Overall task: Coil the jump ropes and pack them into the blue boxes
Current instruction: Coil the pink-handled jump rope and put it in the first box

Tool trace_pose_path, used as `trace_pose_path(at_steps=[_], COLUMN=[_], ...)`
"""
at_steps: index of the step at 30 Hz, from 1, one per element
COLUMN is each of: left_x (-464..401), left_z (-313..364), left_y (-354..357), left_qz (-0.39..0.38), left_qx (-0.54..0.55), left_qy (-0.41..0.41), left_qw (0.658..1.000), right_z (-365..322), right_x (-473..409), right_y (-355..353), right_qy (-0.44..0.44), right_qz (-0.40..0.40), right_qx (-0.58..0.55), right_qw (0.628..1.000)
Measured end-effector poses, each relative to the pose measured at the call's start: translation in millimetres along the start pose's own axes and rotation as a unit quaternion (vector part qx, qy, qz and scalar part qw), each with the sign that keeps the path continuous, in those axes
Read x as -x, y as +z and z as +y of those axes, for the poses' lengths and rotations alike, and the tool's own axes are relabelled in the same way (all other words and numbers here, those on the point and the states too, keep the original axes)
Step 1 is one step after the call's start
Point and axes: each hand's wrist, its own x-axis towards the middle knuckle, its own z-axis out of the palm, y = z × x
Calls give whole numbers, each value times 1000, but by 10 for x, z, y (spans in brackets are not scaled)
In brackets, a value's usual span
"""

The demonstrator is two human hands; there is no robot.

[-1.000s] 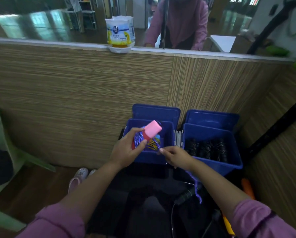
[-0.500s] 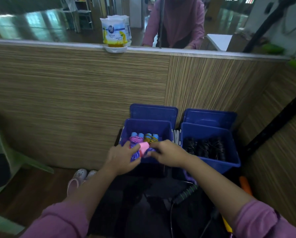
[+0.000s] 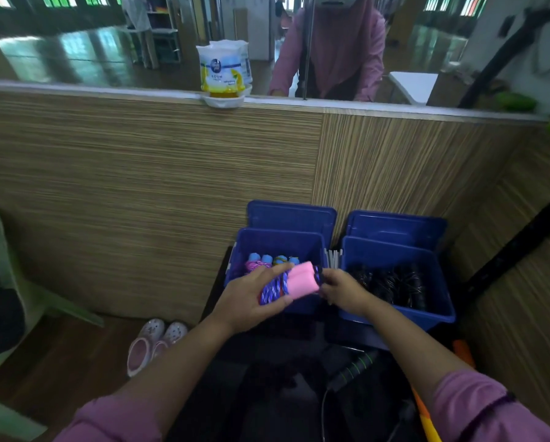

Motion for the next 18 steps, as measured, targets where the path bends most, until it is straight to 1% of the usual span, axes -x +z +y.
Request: trace_pose_path(at_steps=[4,6,7,9,12,15,16,18], left_x=[-93,-135,-161,-200,-197,-168,-155,-114], left_z=[14,-24,-51,-112,-166,-174,-158,-131], left_y=[49,66,65,67,114,202,220,241], left_qz=[71,111,119,107,64,8,-4,-10], left_qx=[-13,-17,-27,-70,-133,-179,-198,-240], left_qy=[-93,-143,-174,-233,-267,-263,-256,-227], left_qw=[993,983,977,964,952,948,946,944], right_z=[12,-24,-47,-108,-250,-359,-378,-437], right_x=[33,59,76,107,137,132,130,149], right_y=[167,241,266,289,322,357,348,316], right_qy=[34,43,40,12,-43,-104,-117,-117], right_qz=[-11,-15,-13,10,30,28,27,28], right_qx=[76,103,118,184,259,287,278,244], right_qw=[996,994,992,983,964,952,953,962])
